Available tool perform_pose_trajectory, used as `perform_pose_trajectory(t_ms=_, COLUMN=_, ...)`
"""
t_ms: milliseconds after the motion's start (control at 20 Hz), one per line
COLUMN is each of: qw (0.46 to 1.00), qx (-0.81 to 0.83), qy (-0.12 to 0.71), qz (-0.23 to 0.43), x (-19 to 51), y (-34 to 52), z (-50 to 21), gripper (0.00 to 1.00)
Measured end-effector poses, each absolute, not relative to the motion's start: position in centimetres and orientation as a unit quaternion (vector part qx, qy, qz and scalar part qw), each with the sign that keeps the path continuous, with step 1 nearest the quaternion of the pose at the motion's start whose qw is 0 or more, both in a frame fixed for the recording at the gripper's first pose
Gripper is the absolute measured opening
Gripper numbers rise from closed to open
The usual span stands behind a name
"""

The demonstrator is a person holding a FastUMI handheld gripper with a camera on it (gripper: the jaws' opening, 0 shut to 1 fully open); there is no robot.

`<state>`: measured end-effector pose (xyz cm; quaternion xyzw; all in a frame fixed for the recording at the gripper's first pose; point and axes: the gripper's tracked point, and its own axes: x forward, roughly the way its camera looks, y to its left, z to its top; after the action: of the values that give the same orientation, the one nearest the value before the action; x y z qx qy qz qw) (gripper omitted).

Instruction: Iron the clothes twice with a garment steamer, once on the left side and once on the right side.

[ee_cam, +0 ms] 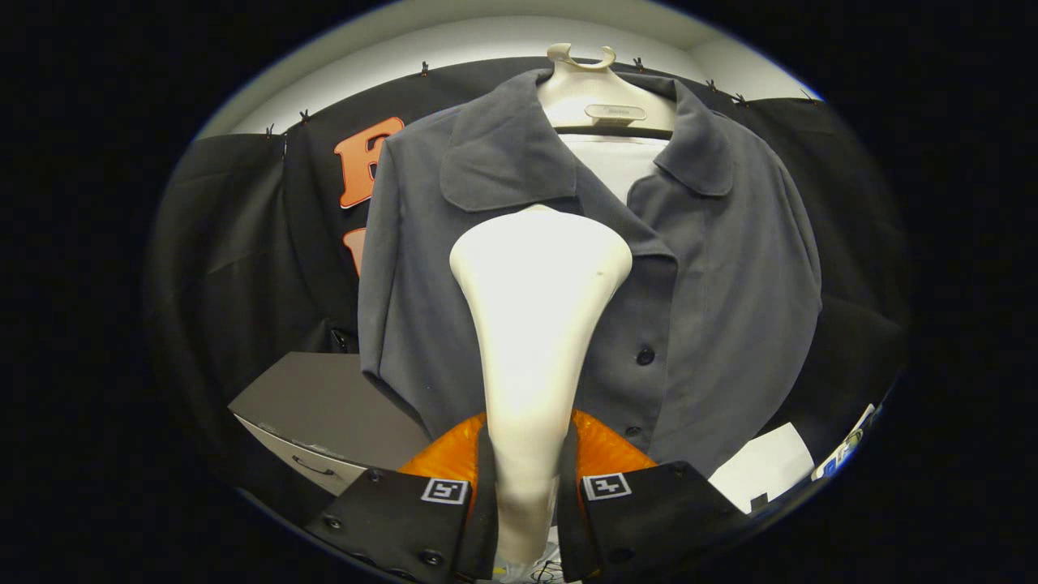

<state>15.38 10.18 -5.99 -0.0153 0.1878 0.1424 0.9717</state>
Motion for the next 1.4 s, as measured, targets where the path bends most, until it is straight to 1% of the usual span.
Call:
perform_pose_trajectory(t_ms=750, qw=0.954, qx=-0.026, qy=0.261, qz=0.148, x=14.0, y=9.0, z=-14.7, gripper=0.38)
perform_pose_trajectory(t_ms=1400, qw=0.931, qx=-0.026, qy=0.337, qz=0.137, x=12.6, y=7.6, z=-23.0, gripper=0.38)
